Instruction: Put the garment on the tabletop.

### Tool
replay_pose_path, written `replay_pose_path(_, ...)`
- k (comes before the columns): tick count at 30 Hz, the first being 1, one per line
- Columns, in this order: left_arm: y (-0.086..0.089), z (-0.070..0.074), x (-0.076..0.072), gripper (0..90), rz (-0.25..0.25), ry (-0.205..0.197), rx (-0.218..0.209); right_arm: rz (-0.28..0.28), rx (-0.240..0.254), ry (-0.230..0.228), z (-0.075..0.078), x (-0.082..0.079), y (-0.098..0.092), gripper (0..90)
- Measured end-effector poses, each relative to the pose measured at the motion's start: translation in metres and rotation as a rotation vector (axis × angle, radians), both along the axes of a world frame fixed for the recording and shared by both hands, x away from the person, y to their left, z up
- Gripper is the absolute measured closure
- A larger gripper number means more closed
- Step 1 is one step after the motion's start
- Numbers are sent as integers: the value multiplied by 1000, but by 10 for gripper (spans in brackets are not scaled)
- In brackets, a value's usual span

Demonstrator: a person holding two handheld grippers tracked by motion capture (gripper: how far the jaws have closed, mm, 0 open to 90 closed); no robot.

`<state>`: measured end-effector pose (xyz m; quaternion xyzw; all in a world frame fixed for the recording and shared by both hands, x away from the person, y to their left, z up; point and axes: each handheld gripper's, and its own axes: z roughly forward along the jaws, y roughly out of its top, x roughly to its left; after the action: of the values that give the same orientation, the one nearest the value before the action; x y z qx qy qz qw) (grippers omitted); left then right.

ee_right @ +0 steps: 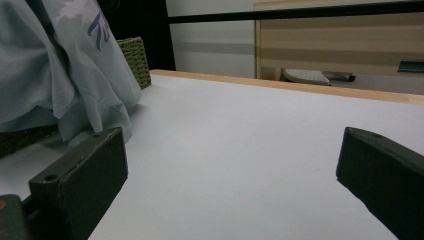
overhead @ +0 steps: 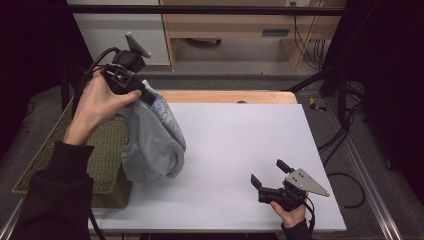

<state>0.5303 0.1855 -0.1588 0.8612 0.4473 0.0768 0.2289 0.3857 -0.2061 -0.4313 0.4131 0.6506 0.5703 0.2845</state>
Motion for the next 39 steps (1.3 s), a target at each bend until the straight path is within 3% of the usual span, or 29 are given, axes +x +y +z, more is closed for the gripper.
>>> replay_pose_path(16, -78, 7, -16, 847, -157, -45, -2, 3, -2, -4, 1, -2, 0, 2)
replay_pose_path(25, -105, 8, -21, 847, -234, -50, 2, 5, 0, -12, 1, -2, -1, 2)
replay_pose_path(32, -125, -5, -23, 846, -291, -47, 10, 6, 10, -10, 3, -4, -2, 3)
replay_pose_path(39, -134, -37, -19, 845, -299, -21, 19, 3, -1, -20, 2, -3, -2, 3)
